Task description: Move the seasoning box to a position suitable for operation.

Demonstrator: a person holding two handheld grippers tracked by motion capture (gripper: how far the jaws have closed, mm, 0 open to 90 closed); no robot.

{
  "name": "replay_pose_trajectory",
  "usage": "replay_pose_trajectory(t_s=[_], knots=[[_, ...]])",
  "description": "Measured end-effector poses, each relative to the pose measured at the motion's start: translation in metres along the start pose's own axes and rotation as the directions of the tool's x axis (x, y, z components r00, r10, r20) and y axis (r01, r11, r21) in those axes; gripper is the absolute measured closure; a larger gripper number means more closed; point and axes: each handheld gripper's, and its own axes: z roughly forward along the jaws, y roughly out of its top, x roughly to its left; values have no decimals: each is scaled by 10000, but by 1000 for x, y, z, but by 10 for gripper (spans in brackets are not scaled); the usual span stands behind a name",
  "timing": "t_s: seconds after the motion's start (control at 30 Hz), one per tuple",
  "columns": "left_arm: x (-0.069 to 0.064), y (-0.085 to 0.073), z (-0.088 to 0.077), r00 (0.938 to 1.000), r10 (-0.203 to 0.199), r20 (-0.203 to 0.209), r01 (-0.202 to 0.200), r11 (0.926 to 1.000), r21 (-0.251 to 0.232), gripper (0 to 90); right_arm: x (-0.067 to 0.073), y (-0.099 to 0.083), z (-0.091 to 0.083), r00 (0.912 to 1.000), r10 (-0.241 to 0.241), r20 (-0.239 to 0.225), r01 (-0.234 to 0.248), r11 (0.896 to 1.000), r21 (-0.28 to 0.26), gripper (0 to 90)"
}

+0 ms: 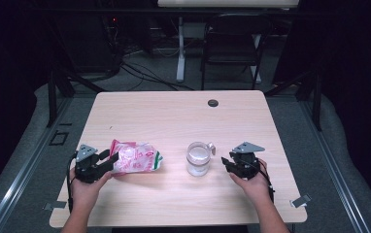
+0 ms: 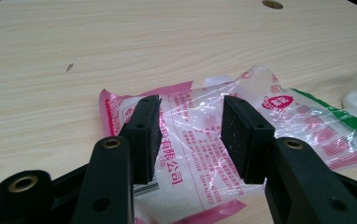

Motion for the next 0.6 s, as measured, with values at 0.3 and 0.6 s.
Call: replay_pose_trajectory(t_s=[0.3, 0.6], knots=[[0, -3, -8, 9987, -386, -347, 386, 9993, -14, 576, -3, 3, 7, 9970, -361, -686, 359, 9993, -44, 691], [3, -8, -16, 9974, -532, -487, 536, 9985, 57, 616, -5, 9, 18, 9944, -228, -1033, 211, 9996, -167, 731]])
